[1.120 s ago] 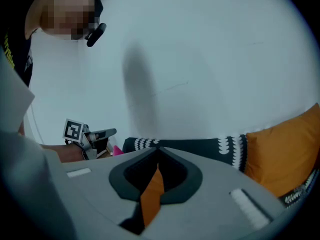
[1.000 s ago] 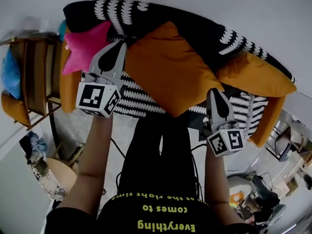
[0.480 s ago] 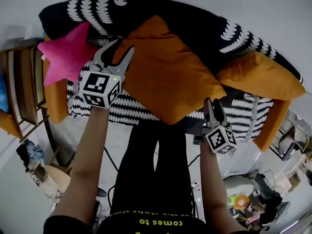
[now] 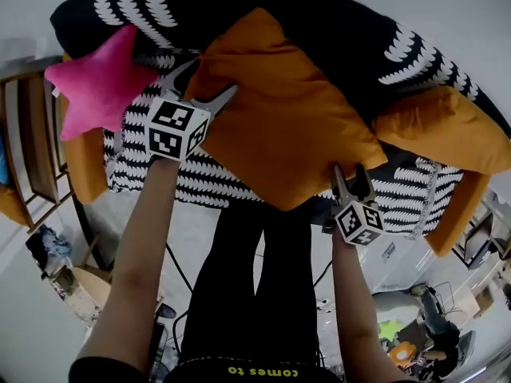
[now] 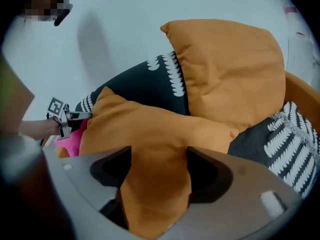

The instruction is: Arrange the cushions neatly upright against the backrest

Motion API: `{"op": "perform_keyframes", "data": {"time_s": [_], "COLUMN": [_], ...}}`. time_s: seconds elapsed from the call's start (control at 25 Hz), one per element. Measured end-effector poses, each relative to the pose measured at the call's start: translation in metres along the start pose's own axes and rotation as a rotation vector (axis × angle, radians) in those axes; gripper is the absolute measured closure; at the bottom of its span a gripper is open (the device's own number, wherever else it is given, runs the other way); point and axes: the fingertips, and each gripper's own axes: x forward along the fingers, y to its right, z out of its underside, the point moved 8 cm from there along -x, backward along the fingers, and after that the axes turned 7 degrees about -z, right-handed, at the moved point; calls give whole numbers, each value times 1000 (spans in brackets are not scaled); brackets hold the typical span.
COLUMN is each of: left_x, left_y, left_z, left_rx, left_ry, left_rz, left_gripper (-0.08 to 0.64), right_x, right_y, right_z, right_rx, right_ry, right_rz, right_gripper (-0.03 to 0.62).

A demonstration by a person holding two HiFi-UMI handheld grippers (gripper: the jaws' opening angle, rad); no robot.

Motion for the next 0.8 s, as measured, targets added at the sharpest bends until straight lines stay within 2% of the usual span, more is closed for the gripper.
{"op": "perform_keyframes", "data": {"time_s": [0.08,0.2,0.36,0.52,0.64,0.8], "left_x": [12,20,24,20,15,4], "left_y": [10,16,13,20,22,20], "left_z": [2,1,17,5,2,7], "left_rx": [33,60,31,11,29,74], "left_ry": [-20,-6,-35,-104,-117,-98], "left_rz": [6,-12,-34,-48,-63,-79], "left_gripper": [156,158,182,224,283,377], "right_x": [8,19,37,32,24,11], "right_y": [6,12,9,12,11,11], "right_z": [-1,-2,14,7,3,3], "right_rx": [-27,-73,-84,-37,-24,9], "right_ry": [11,28,30,29,25,27], "right_rz": [-4,17,49,11,-6,-14], "right_gripper": [232,233,240,278,344,489]}}
